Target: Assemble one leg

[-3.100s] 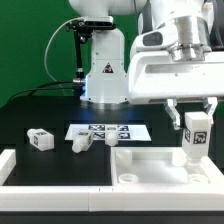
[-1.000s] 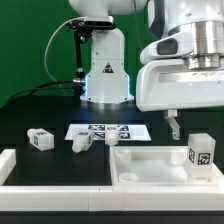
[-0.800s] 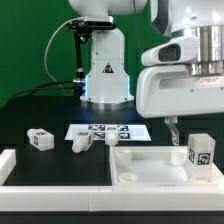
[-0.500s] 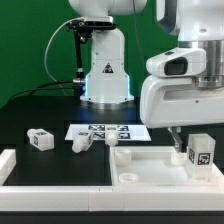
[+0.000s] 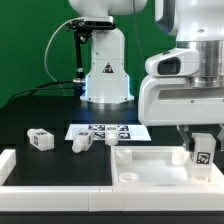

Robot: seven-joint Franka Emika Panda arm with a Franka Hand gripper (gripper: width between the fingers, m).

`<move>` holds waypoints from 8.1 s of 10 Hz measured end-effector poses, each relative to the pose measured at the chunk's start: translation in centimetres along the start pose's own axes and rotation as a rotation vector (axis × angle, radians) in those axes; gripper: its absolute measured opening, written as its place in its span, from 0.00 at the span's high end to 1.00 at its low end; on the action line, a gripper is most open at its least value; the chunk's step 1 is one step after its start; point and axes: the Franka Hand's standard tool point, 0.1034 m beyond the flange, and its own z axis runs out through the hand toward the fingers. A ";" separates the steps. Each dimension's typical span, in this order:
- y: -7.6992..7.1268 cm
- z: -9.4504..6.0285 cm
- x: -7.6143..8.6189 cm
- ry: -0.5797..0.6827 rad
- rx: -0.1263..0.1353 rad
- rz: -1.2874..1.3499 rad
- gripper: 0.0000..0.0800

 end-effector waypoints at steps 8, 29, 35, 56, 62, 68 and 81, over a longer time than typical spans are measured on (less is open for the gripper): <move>0.1 0.3 0.0 -0.020 0.060 1.054 0.63; 0.3 0.4 0.1 0.032 -0.015 0.473 0.64; 0.8 0.5 0.1 0.007 0.050 1.054 0.64; 0.3 0.6 0.2 0.055 -0.002 0.485 0.64; 0.8 0.7 -0.1 0.029 0.079 1.106 0.64; 0.6 0.7 -0.4 0.039 0.057 0.426 0.20; 0.0 1.1 -0.6 0.061 0.014 0.255 0.64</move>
Offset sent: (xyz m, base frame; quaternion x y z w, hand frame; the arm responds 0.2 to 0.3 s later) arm -0.0077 0.0069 -0.0127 -0.0032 -0.0264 0.3716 0.9280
